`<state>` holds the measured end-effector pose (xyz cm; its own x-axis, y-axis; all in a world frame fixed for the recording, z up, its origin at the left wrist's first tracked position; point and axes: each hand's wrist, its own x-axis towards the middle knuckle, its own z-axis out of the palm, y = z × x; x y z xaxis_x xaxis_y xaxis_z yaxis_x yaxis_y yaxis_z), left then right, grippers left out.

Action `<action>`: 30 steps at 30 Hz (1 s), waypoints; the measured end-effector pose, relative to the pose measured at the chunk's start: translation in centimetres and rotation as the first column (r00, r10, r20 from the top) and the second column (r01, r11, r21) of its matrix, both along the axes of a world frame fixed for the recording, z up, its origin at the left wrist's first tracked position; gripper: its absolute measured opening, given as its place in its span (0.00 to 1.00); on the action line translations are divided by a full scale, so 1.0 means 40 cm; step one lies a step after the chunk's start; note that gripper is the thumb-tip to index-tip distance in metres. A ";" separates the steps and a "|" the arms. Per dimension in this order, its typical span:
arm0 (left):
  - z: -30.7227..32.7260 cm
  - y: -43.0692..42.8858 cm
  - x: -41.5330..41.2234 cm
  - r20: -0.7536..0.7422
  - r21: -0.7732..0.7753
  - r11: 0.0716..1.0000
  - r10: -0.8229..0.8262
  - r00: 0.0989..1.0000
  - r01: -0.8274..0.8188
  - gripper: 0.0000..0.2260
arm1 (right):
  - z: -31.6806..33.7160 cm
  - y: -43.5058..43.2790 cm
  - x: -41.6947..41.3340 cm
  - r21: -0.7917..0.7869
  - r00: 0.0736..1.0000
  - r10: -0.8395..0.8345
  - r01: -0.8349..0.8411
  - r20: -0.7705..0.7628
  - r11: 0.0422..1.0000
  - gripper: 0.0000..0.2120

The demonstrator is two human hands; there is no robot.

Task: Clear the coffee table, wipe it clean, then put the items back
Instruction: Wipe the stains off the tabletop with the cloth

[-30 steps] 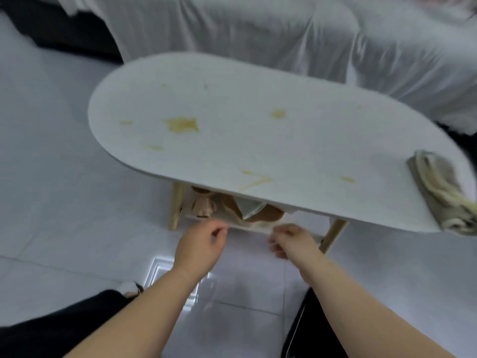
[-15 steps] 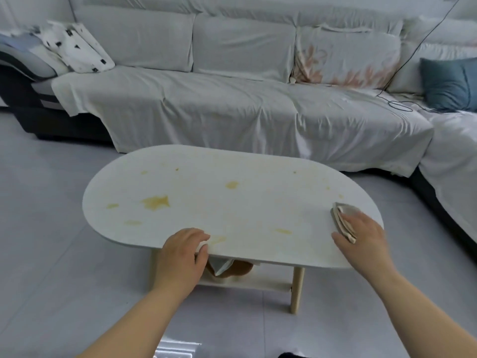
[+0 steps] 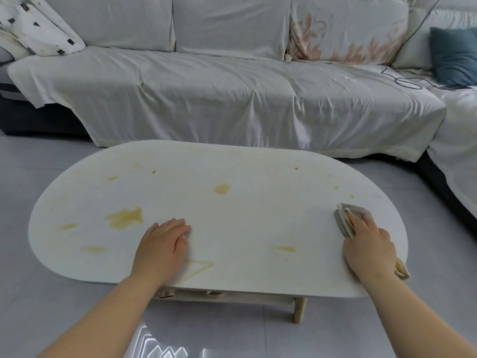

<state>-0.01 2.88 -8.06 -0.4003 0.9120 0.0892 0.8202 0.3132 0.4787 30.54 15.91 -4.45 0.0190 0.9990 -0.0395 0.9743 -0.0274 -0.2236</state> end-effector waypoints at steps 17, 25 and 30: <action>-0.003 0.004 0.011 0.003 0.025 0.999 0.041 0.999 -0.041 0.26 | -0.020 0.058 -0.095 0.035 0.996 0.009 -0.012 0.088 0.999 0.25; 0.001 0.012 0.007 0.028 0.037 0.996 0.077 0.997 -0.078 0.14 | -0.031 0.107 -0.103 0.099 0.920 0.369 -0.382 0.132 0.919 0.24; 0.044 0.103 0.017 -0.022 0.005 1.000 0.022 1.000 -0.022 0.20 | 0.001 0.195 0.031 0.036 0.991 -0.130 0.132 -0.043 0.991 0.22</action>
